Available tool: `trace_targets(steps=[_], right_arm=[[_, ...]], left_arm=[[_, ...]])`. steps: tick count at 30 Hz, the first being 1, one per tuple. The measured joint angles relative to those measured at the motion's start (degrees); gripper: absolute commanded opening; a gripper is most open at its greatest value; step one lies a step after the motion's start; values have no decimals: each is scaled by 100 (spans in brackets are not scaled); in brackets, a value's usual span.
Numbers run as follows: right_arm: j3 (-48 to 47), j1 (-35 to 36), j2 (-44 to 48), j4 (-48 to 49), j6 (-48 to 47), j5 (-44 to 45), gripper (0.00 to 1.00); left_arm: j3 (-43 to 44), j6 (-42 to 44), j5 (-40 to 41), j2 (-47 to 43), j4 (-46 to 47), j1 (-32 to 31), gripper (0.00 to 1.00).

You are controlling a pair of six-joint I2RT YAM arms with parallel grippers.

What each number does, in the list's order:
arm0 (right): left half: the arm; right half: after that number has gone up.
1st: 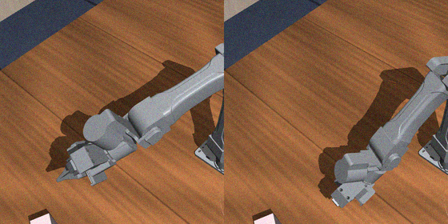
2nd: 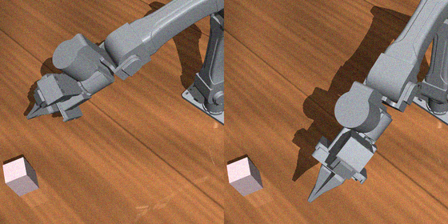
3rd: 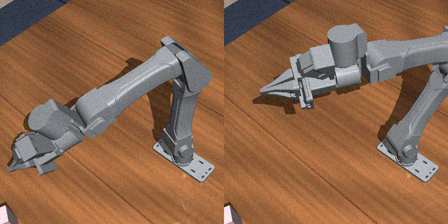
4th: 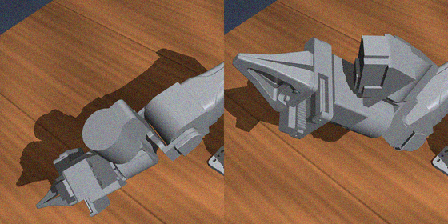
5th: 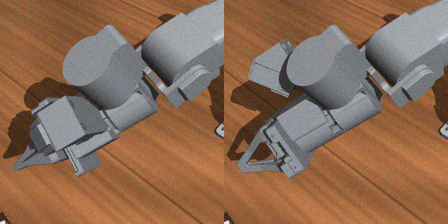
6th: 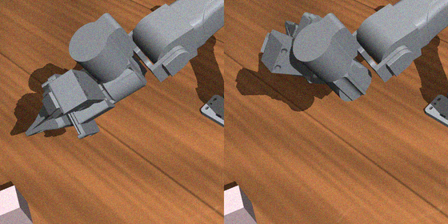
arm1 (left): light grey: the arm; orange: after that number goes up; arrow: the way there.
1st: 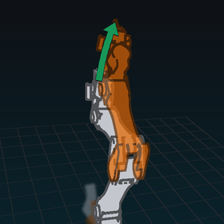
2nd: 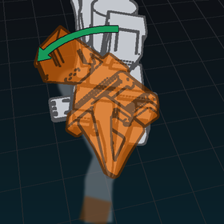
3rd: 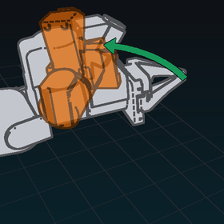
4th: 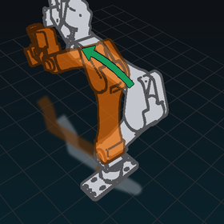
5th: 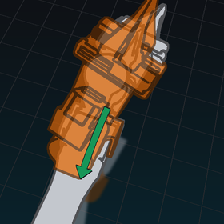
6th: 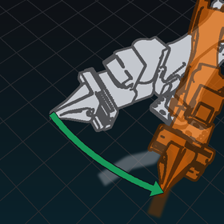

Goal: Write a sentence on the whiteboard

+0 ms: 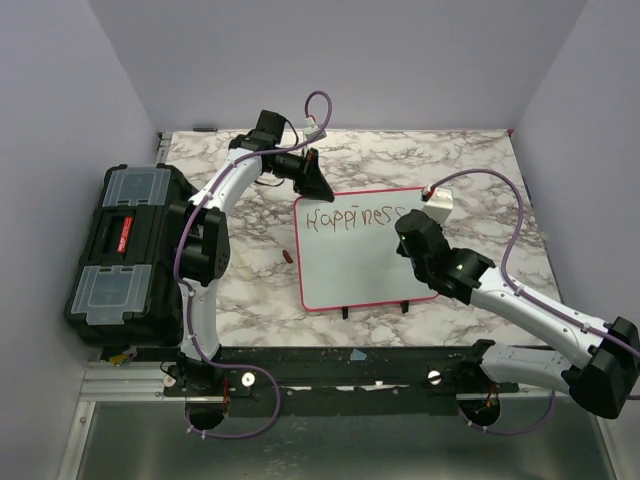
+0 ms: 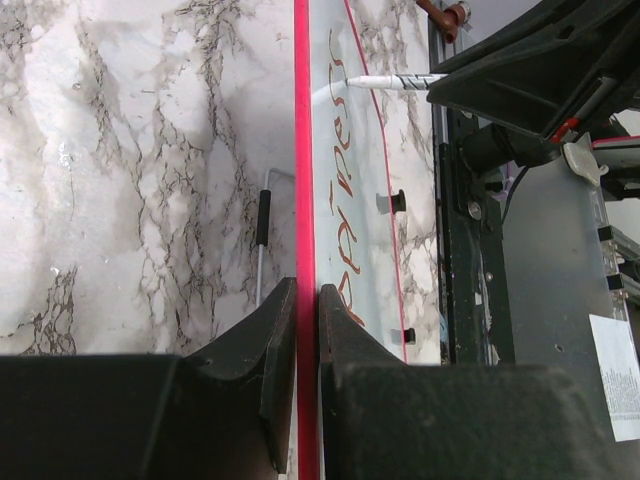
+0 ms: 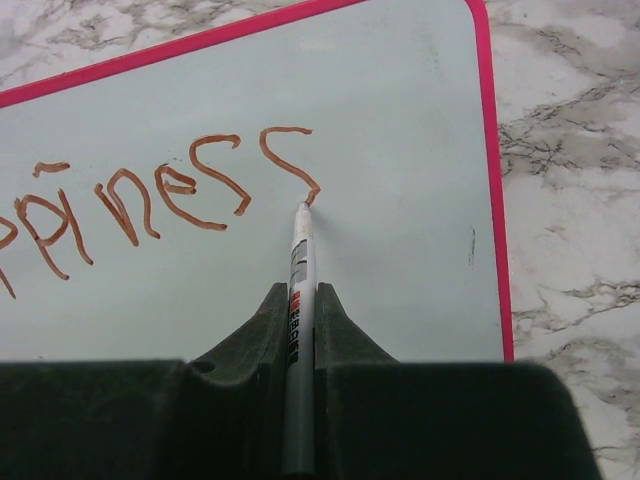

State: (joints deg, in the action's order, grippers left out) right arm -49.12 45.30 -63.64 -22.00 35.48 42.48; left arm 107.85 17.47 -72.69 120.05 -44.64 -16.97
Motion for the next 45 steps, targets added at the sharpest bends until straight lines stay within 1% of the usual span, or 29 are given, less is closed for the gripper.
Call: trace_targets(steps=[7,17,24,29,34,38,45], right_arm=[[7,0,24,162,-186,-188,1],[7,0,-7,376,-402,-192,1],[7,0,389,446,-745,-363,1],[7,-2,597,525,-1032,-925,1],[-44,-2,413,570,-1211,-1751,1],[-190,-2,214,551,-1305,-2105,1],[-321,13,205,603,-1362,-2605,1]], left_arm=[[0,-2,0,0,9,0,0],[0,-11,0,0,46,0,0],[0,-83,-4,0,116,-2,0],[-7,-144,-4,0,186,-2,0],[-116,-219,-4,-7,310,0,0],[-535,-450,11,-227,739,4,0],[-1086,-946,168,-634,1412,-2,0]])
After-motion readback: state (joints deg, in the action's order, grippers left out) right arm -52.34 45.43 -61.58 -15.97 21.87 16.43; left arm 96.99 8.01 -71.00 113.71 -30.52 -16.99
